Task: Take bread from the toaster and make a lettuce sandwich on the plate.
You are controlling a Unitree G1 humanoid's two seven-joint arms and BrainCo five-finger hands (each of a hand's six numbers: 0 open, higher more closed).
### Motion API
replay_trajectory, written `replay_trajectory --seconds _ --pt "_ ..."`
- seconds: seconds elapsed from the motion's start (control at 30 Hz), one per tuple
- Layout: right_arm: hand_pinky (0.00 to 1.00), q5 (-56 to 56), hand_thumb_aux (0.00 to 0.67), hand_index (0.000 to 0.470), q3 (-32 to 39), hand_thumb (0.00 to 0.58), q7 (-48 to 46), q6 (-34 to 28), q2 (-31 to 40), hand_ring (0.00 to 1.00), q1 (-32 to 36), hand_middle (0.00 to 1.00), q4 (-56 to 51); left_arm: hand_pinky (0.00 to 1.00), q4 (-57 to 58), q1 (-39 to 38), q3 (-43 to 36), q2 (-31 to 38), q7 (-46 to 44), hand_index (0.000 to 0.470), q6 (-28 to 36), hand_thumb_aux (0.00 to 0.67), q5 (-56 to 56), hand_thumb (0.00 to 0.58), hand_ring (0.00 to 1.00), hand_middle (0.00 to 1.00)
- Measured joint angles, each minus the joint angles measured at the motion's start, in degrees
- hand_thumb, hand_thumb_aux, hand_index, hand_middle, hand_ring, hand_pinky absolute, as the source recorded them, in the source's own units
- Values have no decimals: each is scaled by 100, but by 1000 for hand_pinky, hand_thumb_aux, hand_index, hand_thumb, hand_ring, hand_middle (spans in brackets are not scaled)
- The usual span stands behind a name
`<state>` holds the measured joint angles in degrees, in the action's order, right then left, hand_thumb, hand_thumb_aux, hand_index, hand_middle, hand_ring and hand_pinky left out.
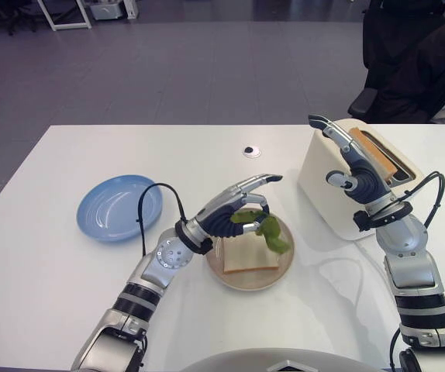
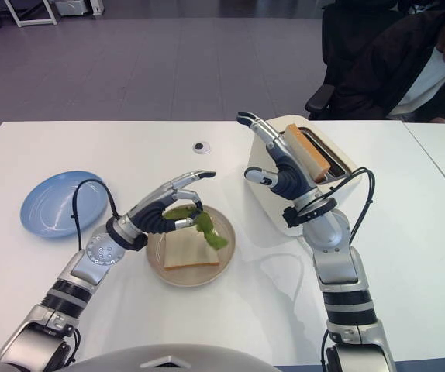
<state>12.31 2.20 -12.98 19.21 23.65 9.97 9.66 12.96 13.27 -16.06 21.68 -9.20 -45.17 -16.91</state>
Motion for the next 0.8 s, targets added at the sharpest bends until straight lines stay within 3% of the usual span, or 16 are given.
replay_trajectory --seconds 0.3,0.37,0.4,0.6,0.8 --pt "0 0 0 0 -21 0 -4 -9 3 0 1 0 -30 0 334 8 37 -164 22 470 -52 670 -117 580 0 0" --pt "0 -1 0 0 -26 0 -10 -9 4 0 1 0 -39 141 335 54 -24 -288 21 470 -51 670 -145 580 141 141" --pt "0 -1 0 0 -33 0 -12 -10 4 0 2 0 -41 157 354 123 -62 -388 26 470 -47 670 -209 580 157 157" --pt "0 -10 0 0 -53 0 -13 -6 3 0 16 0 -82 145 806 750 98 -685 341 470 157 670 -283 580 145 145" --pt "0 -53 0 0 -62 0 -12 -4 3 0 17 0 -85 141 1489 1060 323 -539 655 470 123 670 -440 580 141 141"
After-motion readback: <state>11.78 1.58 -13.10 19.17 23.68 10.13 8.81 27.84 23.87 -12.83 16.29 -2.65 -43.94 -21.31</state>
